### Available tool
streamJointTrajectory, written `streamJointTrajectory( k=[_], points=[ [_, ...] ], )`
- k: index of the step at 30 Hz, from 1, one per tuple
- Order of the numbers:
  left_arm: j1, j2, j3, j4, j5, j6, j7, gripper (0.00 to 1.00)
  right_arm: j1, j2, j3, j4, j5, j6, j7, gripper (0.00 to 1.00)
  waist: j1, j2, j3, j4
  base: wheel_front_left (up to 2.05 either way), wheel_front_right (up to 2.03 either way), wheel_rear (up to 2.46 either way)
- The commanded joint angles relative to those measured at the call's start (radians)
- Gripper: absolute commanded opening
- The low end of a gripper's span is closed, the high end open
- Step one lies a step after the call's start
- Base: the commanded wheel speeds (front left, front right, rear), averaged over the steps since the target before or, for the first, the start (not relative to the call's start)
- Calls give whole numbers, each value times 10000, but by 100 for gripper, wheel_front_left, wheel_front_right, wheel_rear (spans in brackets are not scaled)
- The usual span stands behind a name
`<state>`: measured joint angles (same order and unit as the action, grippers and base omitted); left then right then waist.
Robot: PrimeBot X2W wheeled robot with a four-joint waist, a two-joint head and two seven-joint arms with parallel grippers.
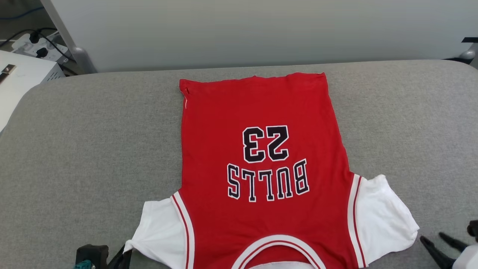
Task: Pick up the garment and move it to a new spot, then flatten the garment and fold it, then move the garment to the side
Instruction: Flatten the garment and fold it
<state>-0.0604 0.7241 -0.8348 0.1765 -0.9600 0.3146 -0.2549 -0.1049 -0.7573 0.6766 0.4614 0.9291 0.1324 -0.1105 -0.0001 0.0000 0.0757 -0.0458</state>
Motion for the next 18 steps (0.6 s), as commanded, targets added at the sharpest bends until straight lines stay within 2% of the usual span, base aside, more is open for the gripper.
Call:
streamJointTrajectory(
  k=[1, 6, 10, 14, 18],
  points=[
    [-73, 40, 94, -94, 159, 122, -56, 0, -93, -254, -344, -141, -261, -17, 98, 100, 1, 0, 87, 41, 0, 0, 0],
    [-474, -31, 360, -745, 601, 315, -63, 0, -863, -916, -2107, -1040, -988, -17, 469, 100, 1, 0, 552, 307, 0, 0, 0],
    [-952, -67, 489, -1258, 1117, 436, -65, 0, -2002, -1086, -3616, -1990, -1584, -17, 1011, 100, 1, 0, 1214, 685, 0, 0, 0],
    [-1389, -168, 674, -1694, 1553, 561, -66, 0, -3650, -621, -4478, -2903, -1507, -17, 2400, 100, 1, 0, 2070, 1096, 0, 0, 0],
    [-1804, -391, 809, -2005, 1996, 614, -67, 0, -5565, -294, -4373, -3021, -1669, -17, 4610, 100, 1, 0, 2933, 1579, 0, 0, 0]
  ],
)
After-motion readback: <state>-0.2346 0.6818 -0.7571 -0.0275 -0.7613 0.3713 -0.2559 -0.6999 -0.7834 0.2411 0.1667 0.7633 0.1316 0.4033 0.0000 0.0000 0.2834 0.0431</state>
